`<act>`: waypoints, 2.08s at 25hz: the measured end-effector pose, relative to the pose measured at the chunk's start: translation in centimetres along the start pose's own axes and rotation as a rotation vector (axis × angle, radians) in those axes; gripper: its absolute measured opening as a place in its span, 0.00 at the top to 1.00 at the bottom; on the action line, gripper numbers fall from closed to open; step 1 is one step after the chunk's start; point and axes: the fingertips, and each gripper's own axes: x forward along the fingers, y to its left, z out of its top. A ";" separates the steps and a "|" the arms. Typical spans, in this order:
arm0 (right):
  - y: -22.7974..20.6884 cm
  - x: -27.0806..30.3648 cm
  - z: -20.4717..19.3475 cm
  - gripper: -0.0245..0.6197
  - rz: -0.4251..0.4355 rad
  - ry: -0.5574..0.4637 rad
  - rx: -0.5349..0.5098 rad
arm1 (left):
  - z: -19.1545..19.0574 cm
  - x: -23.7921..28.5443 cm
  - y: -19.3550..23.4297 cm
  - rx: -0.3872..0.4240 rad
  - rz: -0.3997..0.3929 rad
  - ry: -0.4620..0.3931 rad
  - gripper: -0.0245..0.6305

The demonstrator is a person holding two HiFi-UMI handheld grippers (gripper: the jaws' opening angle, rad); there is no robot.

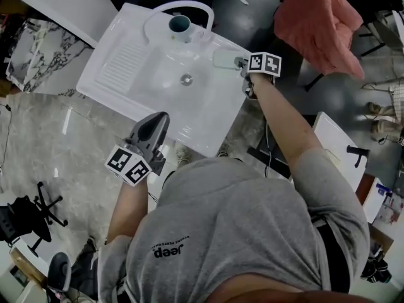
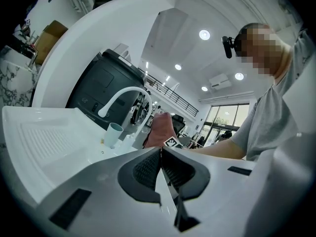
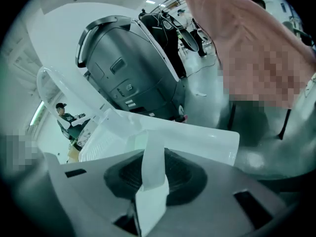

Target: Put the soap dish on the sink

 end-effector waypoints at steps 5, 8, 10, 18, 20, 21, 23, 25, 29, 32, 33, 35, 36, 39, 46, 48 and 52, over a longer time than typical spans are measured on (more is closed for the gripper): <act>-0.4 1.2 0.1 0.74 -0.067 -0.006 0.007 | -0.2 -0.3 0.5 -0.020 0.001 0.003 0.93; -1.1 1.8 -0.5 0.71 -0.133 0.024 -0.014 | -0.3 -0.5 0.8 -0.029 0.005 0.000 0.93; -2.2 1.9 -1.0 0.74 -0.207 0.048 -0.052 | -0.3 -0.7 1.1 -0.036 0.008 -0.002 0.93; -4.5 2.0 -1.0 0.87 -0.376 0.074 -0.122 | -0.1 -1.2 2.2 -0.053 0.022 -0.011 0.93; -4.4 2.3 -0.8 0.86 -0.369 0.064 -0.087 | 0.0 -1.2 2.3 -0.055 0.024 -0.012 0.93; -4.3 2.4 -0.7 0.86 -0.362 0.058 -0.063 | 0.0 -1.1 2.4 -0.055 0.023 -0.011 0.93; -4.2 2.6 -0.5 0.85 -0.346 0.045 -0.011 | 0.0 -1.0 2.4 -0.056 0.023 -0.010 0.93; -4.1 2.8 -0.4 0.85 -0.333 0.033 0.029 | 0.0 -1.0 2.5 -0.057 0.024 -0.010 0.93; -3.9 2.7 -0.1 0.84 -0.335 0.019 0.050 | 0.2 -0.8 2.4 -0.056 0.023 -0.010 0.93; -3.7 2.3 0.3 0.82 -0.338 0.009 0.038 | 0.4 -0.7 2.2 -0.052 0.021 -0.011 0.93; -3.7 2.2 0.4 0.81 -0.338 0.006 0.031 | 0.4 -0.7 2.2 -0.051 0.021 -0.012 0.93; -3.7 1.9 0.7 0.81 -0.338 0.001 0.018 | 0.4 -0.6 2.0 -0.050 0.021 -0.013 0.93; -3.7 1.8 0.9 0.81 -0.338 -0.003 0.014 | 0.4 -0.5 1.9 -0.048 0.019 -0.014 0.93; -3.1 1.0 1.6 0.81 -0.320 -0.024 -0.005 | 0.8 -0.2 1.7 -0.039 0.015 -0.018 0.93; 1.2 -4.6 3.9 0.81 -0.163 -0.124 -0.103 | 2.6 0.1 1.1 0.002 0.012 -0.044 0.93; 2.8 -6.8 4.7 0.81 -0.104 -0.149 -0.130 | 3.5 0.4 0.7 0.019 0.005 -0.057 0.93; 6.4 -11.0 5.6 0.82 0.015 -0.190 -0.228 | 4.8 1.3 -0.4 0.052 -0.007 -0.075 0.93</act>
